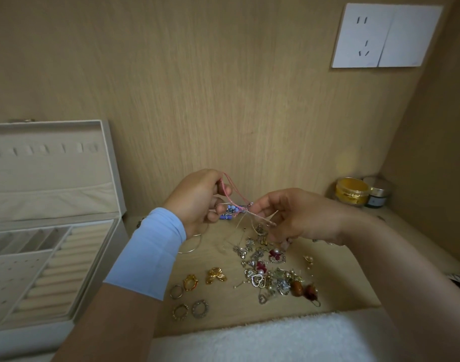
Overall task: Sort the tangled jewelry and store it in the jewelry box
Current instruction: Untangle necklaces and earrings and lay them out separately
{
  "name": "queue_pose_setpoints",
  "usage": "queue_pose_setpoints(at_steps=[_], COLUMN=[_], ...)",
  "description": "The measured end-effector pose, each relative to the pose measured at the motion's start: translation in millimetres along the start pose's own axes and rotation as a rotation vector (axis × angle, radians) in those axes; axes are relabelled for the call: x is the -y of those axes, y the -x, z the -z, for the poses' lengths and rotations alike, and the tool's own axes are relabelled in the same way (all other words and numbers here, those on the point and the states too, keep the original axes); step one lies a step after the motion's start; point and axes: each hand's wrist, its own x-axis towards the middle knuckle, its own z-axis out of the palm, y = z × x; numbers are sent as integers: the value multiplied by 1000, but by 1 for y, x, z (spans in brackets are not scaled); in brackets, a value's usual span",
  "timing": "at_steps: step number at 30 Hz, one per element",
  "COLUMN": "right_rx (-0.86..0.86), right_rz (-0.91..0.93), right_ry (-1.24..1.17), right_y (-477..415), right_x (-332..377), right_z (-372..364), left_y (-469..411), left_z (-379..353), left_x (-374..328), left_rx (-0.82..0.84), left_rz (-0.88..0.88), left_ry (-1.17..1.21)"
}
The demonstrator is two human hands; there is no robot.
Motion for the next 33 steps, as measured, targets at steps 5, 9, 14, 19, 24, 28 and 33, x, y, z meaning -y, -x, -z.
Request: queue_pose_setpoints(at_steps=[5,9,14,19,24,28,33], right_rx=[-21,-59,32,-126,-224,-233,-262], right_rz=[-30,-51,-72,41,138,124,121], right_ry=[69,82,177,44,-118,-189,-326], right_y=[-1,2,8,3,-1,1,-2], right_x=[-1,3,9,10,8,8,8], right_z=[-3,0,-2,-9,-8,-4,-2], left_y=[1,3,7,6,5,5,8], left_z=[0,-1,-8,-16,-16,-7,-6], left_x=[2,5,5,6,6,8,8], left_rx=[-15,19,69,155,118,112,199], left_rz=[-69,-70,-96,-194,-255,-205,-147], left_ry=[-273,-399,-344,-350,-373,-537,-517])
